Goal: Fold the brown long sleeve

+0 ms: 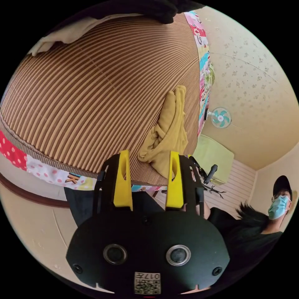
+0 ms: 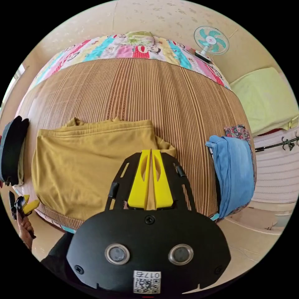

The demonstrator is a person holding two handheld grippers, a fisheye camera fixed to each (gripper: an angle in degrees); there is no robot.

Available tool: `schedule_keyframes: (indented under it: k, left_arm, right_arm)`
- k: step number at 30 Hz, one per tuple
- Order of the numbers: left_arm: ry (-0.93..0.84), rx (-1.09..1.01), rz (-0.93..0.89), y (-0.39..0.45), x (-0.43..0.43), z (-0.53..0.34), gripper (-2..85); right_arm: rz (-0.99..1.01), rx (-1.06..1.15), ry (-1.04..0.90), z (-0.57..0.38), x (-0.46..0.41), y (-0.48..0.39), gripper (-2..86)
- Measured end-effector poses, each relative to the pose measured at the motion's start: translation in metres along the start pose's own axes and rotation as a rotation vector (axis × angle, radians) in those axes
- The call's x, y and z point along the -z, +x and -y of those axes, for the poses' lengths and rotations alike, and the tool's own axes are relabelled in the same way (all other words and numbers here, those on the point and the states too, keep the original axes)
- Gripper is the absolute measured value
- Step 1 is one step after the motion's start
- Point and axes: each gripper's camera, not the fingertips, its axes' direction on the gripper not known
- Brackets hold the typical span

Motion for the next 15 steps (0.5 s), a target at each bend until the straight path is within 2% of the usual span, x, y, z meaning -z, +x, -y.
schedule_keyframes:
  k: [3, 5, 7, 8, 9, 11, 13, 15]
  left_arm:
    - [-0.048, 0.009, -0.021, -0.001, -0.044, 0.003, 14.6]
    - [0.004, 0.070, 0.055, -0.002, -0.056, 0.002, 11.1]
    - [0.107, 0.108, 0.051, 0.004, -0.054, -0.003, 7.5]
    - [0.179, 0.097, 0.027, 0.016, -0.049, -0.009, 5.9]
    - [0.235, 0.044, 0.012, 0.037, -0.043, -0.015, 5.1]
    - [0.241, -0.128, 0.017, 0.088, -0.044, -0.022, 4.4]
    - [0.185, -0.364, 0.045, 0.154, -0.064, -0.034, 3.4]
    - [0.058, -0.642, 0.169, 0.234, -0.122, -0.062, 3.2]
  right_arm:
    - [0.217, 0.068, 0.102, -0.015, 0.031, -0.024, 0.3]
    - [0.367, 0.177, 0.085, -0.025, 0.024, -0.042, 0.3]
    - [0.463, 0.329, -0.109, -0.031, -0.014, -0.061, 0.3]
    - [0.447, 0.377, -0.342, -0.036, -0.049, -0.068, 0.3]
    - [0.532, 0.345, -0.291, -0.034, -0.043, -0.050, 0.3]
    - [0.574, 0.209, -0.339, -0.019, -0.032, -0.015, 0.4]
    - [0.637, 0.102, -0.238, -0.017, 0.000, 0.033, 0.4]
    - [0.686, -0.064, -0.147, -0.032, 0.036, 0.109, 0.6]
